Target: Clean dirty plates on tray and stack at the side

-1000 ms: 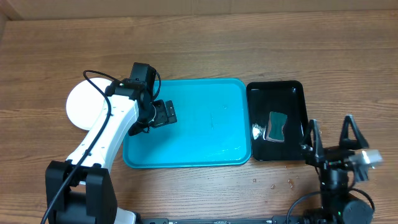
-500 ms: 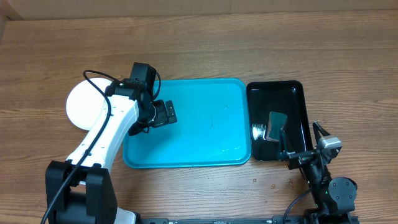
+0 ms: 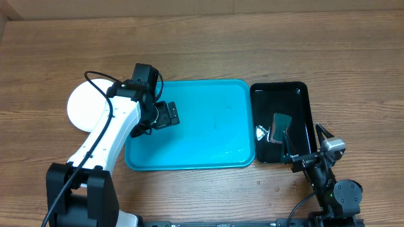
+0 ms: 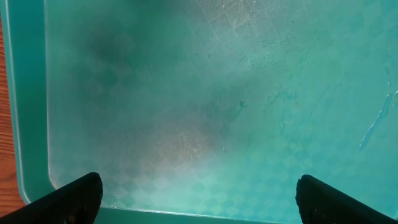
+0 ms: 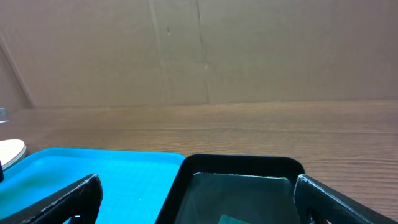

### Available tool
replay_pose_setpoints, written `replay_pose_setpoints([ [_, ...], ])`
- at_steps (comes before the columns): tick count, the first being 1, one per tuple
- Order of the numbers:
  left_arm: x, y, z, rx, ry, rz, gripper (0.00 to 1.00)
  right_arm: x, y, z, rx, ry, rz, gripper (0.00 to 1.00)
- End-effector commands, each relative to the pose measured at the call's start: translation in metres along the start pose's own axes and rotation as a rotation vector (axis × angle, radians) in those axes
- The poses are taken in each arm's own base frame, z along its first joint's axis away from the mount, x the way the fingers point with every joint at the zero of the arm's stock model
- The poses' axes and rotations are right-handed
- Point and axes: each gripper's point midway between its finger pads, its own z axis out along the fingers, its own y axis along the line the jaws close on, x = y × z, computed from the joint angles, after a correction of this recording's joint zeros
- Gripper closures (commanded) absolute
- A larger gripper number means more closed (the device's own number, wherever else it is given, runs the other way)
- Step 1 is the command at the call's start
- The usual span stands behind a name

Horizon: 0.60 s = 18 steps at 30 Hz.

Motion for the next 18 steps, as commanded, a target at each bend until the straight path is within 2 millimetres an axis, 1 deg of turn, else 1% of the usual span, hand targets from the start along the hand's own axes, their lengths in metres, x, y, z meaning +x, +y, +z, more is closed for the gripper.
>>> replay_pose_setpoints([
  [1, -0.001, 0.002, 0.001, -0.004, -0.001, 0.003, 0.00, 0.001, -0.001, 0.000, 0.000, -0.006, -0.009, 0.00],
  [9, -0.001, 0.002, 0.001, -0.004, -0.003, 0.004, 0.00, 0.001, -0.001, 0.000, 0.000, -0.006, -0.009, 0.00],
  [11, -0.003, 0.000, -0.007, 0.010, -0.030, 0.006, 0.00, 0.001, -0.001, 0.000, 0.000, -0.006, -0.009, 0.00],
  [13, -0.004, -0.002, -0.021, 0.031, -0.071, 0.009, 0.00, 0.001, -0.001, 0.000, 0.000, -0.006, -0.009, 0.00],
  [15, -0.006, -0.004, -0.043, 0.063, -0.138, 0.014, 0.00, 0.001, -0.001, 0.000, 0.000, -0.006, -0.009, 0.00],
  [16, -0.006, -0.007, -0.072, 0.107, -0.227, 0.022, 0.00, 0.001, -0.001, 0.000, 0.001, -0.006, -0.009, 0.00],
  [18, -0.004, -0.007, -0.108, 0.156, -0.342, 0.033, 0.00, 0.001, -0.001, 0.000, 0.001, -0.006, -0.010, 0.00],
])
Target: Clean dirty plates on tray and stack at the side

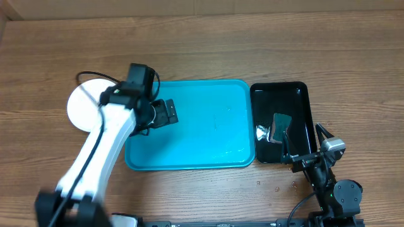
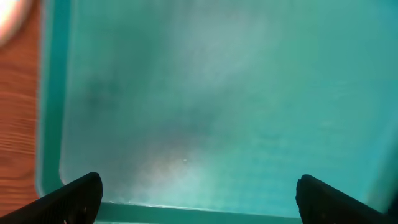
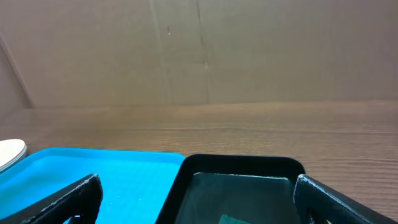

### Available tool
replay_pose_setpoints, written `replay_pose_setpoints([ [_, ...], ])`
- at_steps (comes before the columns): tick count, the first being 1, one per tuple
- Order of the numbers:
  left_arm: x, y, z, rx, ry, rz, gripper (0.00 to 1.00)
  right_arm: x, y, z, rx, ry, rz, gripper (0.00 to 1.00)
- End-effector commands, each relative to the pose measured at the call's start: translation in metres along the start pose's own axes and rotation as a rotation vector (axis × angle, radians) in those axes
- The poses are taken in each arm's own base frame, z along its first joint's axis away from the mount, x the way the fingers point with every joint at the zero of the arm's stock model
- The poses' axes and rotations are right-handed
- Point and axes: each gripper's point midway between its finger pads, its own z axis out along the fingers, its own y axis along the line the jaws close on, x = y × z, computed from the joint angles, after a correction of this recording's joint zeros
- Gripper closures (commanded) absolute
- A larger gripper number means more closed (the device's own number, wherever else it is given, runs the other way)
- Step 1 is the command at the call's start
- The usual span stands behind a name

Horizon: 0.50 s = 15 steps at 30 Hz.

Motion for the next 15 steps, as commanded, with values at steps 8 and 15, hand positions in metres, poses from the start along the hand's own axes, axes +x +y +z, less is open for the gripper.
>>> replay_pose_setpoints([
  [8, 0.022, 0.025, -0.217, 0.177, -0.745, 0.044, 0.00, 0.001, -0.001, 0.000, 0.001, -0.005, -0.009, 0.00],
  [15, 0.092, 0.071, -0.277, 0.232, -1.041, 0.002, 0.00, 0.001, -0.001, 0.000, 0.001, -0.005, -0.009, 0.00],
])
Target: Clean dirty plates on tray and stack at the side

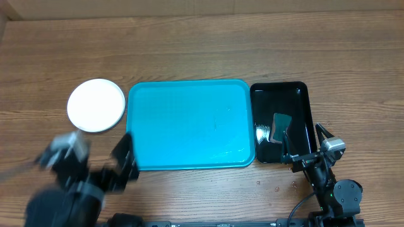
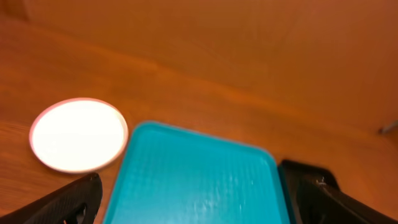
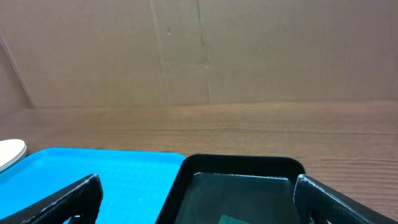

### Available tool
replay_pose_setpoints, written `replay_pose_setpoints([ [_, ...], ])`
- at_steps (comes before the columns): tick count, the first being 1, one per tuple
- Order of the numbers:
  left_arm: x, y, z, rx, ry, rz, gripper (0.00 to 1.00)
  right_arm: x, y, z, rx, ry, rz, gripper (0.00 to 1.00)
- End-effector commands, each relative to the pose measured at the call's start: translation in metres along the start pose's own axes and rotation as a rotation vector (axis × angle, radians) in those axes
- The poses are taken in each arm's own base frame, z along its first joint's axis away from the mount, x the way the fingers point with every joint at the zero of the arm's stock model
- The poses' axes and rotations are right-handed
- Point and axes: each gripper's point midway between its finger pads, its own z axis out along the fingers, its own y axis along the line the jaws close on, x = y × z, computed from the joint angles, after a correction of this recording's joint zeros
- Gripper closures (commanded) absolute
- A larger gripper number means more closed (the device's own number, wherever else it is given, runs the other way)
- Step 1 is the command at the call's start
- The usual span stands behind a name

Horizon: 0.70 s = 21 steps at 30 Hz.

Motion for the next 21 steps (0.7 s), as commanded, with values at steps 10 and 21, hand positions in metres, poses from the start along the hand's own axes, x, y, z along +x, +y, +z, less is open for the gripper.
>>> replay_pose_setpoints([
  [10, 0.040, 0.046, -0.033, -0.044, -0.286, -0.085, 0.00, 0.001, -0.001, 0.000, 0.001, -0.005, -0.009, 0.00],
  [21, -0.013, 0.023, 0.027, 0.235, -0.737, -0.190, 0.00, 0.001, -0.001, 0.000, 0.001, -0.005, -0.009, 0.00],
])
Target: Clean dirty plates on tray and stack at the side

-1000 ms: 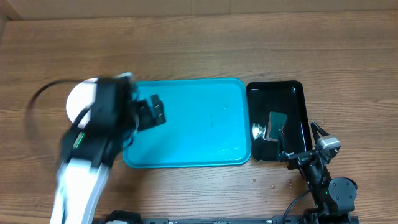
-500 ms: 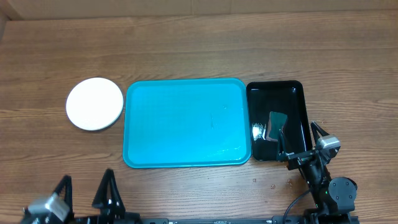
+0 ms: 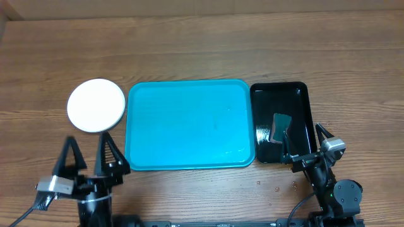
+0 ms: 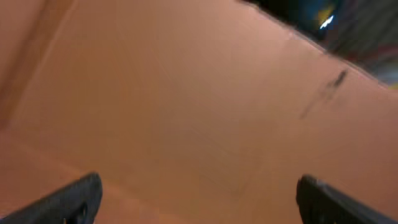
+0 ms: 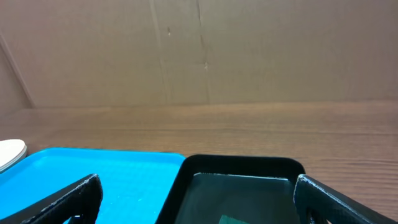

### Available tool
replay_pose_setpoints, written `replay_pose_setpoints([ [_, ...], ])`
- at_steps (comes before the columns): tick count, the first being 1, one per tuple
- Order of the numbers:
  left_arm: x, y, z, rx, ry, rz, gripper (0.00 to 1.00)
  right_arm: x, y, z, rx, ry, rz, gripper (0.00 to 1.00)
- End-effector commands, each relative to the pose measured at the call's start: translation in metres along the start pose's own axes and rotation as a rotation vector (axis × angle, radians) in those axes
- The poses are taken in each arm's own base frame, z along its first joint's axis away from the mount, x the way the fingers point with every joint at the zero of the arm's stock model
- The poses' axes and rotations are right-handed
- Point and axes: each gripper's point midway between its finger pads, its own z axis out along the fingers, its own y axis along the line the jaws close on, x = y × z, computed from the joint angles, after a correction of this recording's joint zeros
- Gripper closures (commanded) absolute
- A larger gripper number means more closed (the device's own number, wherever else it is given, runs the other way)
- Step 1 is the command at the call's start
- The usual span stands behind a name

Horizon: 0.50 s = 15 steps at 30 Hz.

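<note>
A clean-looking white plate [image 3: 96,114] lies on the wooden table just left of the blue tray [image 3: 189,151], which holds no plates. My left gripper [image 3: 88,155] stands open at the table's front left, below the plate and apart from it. In the left wrist view only its dark fingertips [image 4: 74,198] show against a blurred brown wall. My right gripper [image 3: 305,142] is open at the front right, by the black tray [image 3: 305,101]. In the right wrist view its fingertips [image 5: 78,194] frame the blue tray [image 5: 93,174] and the black tray [image 5: 242,165], with nothing between them.
The black tray holds water and a dark green sponge [image 3: 279,128]. A few drops or crumbs [image 3: 276,187] lie on the table in front of it. A cardboard wall [image 5: 199,50] closes off the back. The plate's edge [image 5: 11,152] shows at far left in the right wrist view.
My left arm, blurred at the front left with its camera on the plate and tray, now sits lower at the front edge, its camera on the cardboard wall. The right arm is unchanged.
My left gripper was open low over the left end of the bare blue tray, beside the white plate, and stayed there. Then it was back at the table's front left. Now it stands at the front edge, still open. The right arm never moved.
</note>
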Motion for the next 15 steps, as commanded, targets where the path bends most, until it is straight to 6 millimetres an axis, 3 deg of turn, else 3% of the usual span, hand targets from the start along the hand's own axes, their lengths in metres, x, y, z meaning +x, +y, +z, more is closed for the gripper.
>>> replay_pose_setpoints([
  [1, 0.026, 0.008, 0.007, 0.073, -0.038, -0.025, 0.00, 0.002, -0.001, 0.000, 0.001, -0.004, -0.008, 0.00],
  [11, 0.103, 0.057, 0.008, 0.003, 0.069, -0.019, 0.00, 0.002, -0.001, 0.000, 0.001, -0.004, -0.008, 0.00],
  [15, 0.121, 0.069, 0.006, -0.029, 0.117, -0.016, 0.00, 0.002, -0.001, 0.000, 0.001, -0.004, -0.008, 0.00],
])
